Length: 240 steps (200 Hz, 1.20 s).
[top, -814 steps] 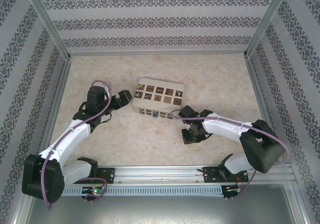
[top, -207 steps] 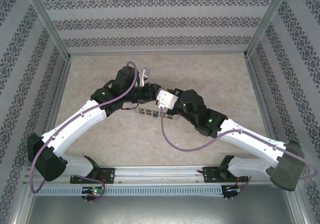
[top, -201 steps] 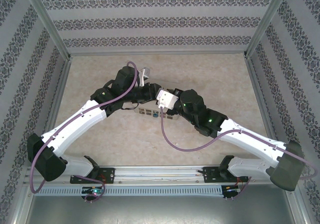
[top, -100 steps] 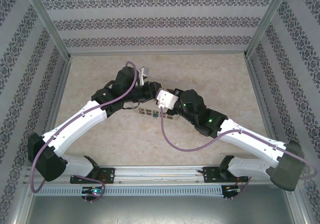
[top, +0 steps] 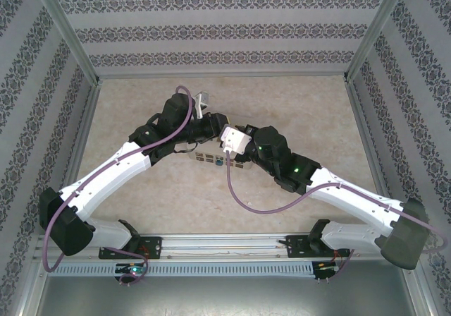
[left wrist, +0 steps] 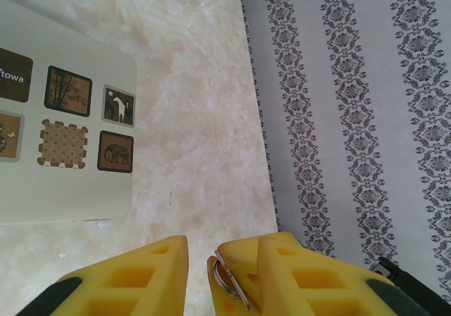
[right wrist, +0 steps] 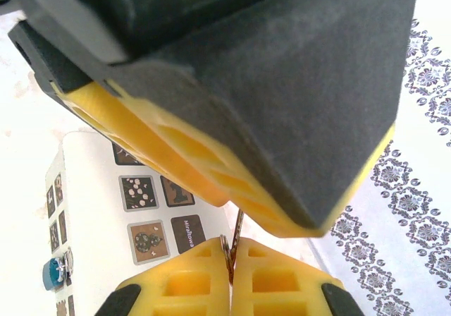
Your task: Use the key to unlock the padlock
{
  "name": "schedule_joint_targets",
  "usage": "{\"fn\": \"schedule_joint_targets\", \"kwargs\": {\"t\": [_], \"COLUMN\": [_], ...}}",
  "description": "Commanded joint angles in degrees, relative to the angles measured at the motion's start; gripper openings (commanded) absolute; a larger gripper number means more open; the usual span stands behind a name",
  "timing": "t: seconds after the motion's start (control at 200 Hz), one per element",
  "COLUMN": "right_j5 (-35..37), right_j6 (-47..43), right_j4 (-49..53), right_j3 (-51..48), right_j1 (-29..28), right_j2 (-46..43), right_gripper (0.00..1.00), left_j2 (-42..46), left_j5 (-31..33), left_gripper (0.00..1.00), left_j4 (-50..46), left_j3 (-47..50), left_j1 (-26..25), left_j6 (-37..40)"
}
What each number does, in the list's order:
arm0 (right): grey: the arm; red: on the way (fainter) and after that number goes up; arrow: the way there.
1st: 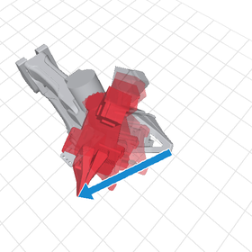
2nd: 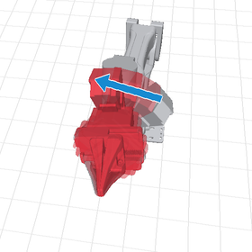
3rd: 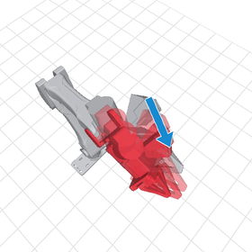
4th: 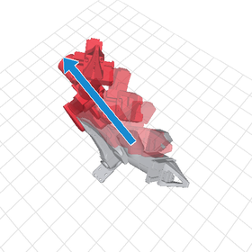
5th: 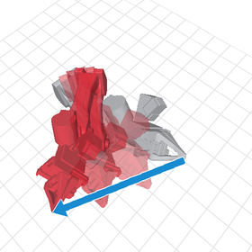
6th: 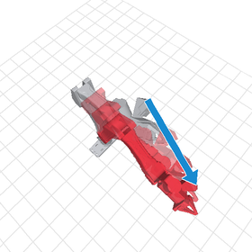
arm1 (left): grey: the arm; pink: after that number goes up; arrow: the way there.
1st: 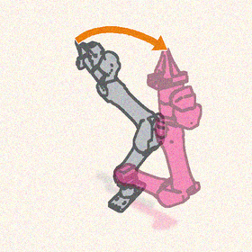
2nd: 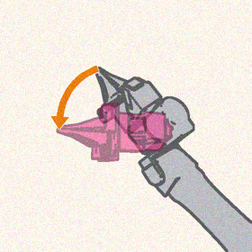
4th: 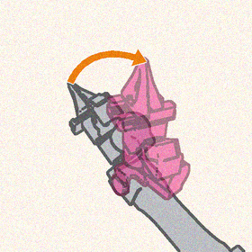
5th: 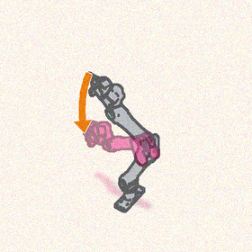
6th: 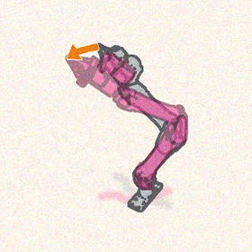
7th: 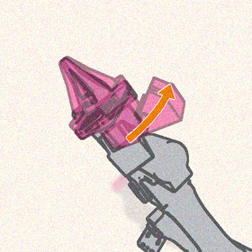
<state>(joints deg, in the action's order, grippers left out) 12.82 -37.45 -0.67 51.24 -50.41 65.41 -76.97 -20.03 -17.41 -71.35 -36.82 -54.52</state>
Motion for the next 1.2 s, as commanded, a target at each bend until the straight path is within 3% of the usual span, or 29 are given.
{"fn": "schedule_joint_targets", "kwargs": {"t": [0.0,0.395,0.839,0.939,1.084,1.194], "right_j5": [0.6,1.9,3.2,2.4,0.2,-7.3], "right_j6": [1.3,2.2,2.6,3.1,4.4,8.7], "right_j4": [-1.2,-1.7,-2.1,-1.1,1.1,2.9], "right_j3": [-0.1,0.1,0.3,-0.2,-1.0,-1.7], "right_j1": [-0.5,-0.5,-0.5,-0.3,0.6,3.2], "right_j2": [-1.1,-0.6,-0.1,-1.1,-3.0,-5.5], "right_gripper": [0.00,0.00,0.00,0.11,0.30,0.48], "left_j2": [0.2,-0.5,-0.8,0.1,2.5,5.3], "left_j5": [0.3,-0.5,0.0,0.7,1.7,-1.6], "left_gripper": [0.29,0.27,0.06,0.00,0.00,0.00], "left_j4": [2.2,2.7,0.5,-1.8,-7.4,-7.7], "left_j3": [0.7,0.8,-0.2,-0.7,-1.7,-0.5], "left_j1": [-1.0,-1.1,-1.0,-0.6,1.7,5.2], "left_j6": [-0.6,-0.8,1.1,3.0,8.9,14.6]}}
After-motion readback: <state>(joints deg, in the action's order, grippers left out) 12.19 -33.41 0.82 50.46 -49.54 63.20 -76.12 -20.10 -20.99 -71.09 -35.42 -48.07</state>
